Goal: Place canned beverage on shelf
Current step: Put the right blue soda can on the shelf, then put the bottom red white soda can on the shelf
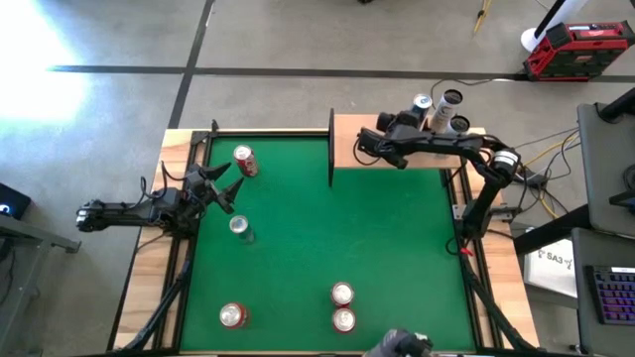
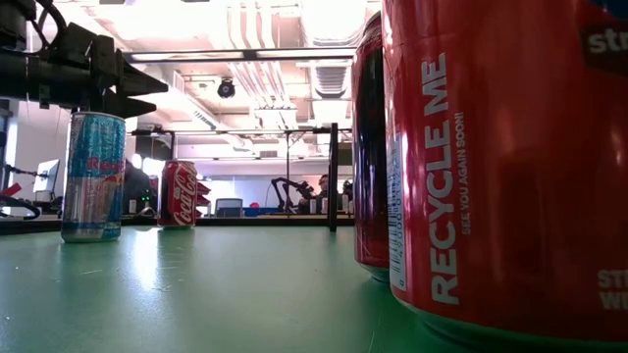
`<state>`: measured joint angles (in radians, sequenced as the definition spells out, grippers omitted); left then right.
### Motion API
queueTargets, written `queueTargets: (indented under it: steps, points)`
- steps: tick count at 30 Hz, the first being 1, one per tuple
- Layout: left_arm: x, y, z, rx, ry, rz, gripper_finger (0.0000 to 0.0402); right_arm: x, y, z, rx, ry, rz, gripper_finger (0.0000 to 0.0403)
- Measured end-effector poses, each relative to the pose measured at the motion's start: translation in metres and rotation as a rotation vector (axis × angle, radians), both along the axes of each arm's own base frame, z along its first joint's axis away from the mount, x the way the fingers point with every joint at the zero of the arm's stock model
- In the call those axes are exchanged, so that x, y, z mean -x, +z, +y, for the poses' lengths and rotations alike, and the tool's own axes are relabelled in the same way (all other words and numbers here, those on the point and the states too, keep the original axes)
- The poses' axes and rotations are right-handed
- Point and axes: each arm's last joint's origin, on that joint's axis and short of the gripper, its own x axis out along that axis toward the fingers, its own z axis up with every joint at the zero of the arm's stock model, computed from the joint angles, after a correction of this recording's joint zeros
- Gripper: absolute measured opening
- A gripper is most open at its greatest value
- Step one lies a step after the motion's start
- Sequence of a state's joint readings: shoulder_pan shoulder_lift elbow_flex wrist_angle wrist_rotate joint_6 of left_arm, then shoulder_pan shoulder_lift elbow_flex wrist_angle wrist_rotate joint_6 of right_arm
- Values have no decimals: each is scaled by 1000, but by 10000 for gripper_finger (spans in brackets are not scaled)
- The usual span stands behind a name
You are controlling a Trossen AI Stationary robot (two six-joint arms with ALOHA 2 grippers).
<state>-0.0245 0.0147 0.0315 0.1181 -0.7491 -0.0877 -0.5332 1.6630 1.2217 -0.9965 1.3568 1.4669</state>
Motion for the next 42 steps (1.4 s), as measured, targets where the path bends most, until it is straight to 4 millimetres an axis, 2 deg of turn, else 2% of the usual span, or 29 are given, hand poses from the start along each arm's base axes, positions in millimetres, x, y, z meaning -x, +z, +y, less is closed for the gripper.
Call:
queueTargets:
  steps: [8, 22, 32, 36, 42]
  points:
    - [0, 0, 0, 0, 0, 0, 324, 5, 0, 11, -48, -6, -12, 327]
    - [0, 0, 0, 0, 0, 0, 324, 5, 7, 45, -136, 22, -73, 326]
    - [0, 0, 0, 0, 0, 0, 324, -3, 15, 85, -307, 107, -157, 326]
    - [0, 0, 0, 0, 0, 0, 324, -4, 33, 112, -449, 167, -184, 325]
    - [0, 0, 0, 0, 0, 0, 324, 2, 75, 157, -686, 292, -294, 325]
